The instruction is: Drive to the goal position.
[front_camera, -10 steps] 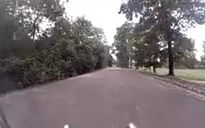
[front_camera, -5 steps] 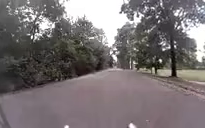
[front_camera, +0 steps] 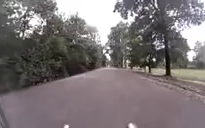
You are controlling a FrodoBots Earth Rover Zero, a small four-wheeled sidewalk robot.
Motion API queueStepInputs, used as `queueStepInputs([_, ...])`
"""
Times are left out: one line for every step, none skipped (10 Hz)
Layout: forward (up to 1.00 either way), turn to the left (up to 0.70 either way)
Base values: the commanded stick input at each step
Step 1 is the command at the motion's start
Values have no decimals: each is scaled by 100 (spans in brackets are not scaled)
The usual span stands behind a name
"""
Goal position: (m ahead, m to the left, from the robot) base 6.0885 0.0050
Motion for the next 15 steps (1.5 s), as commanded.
queueStepInputs([70, 0])
queueStepInputs([70, 0])
queueStepInputs([70, 0])
queueStepInputs([70, 0])
queueStepInputs([70, 0])
queueStepInputs([70, 0])
queueStepInputs([70, 0])
queueStepInputs([70, 0])
queueStepInputs([70, 0])
queueStepInputs([70, 0])
queueStepInputs([70, 0])
queueStepInputs([70, 0])
queueStepInputs([70, 0])
queueStepInputs([70, 0])
queueStepInputs([70, 0])
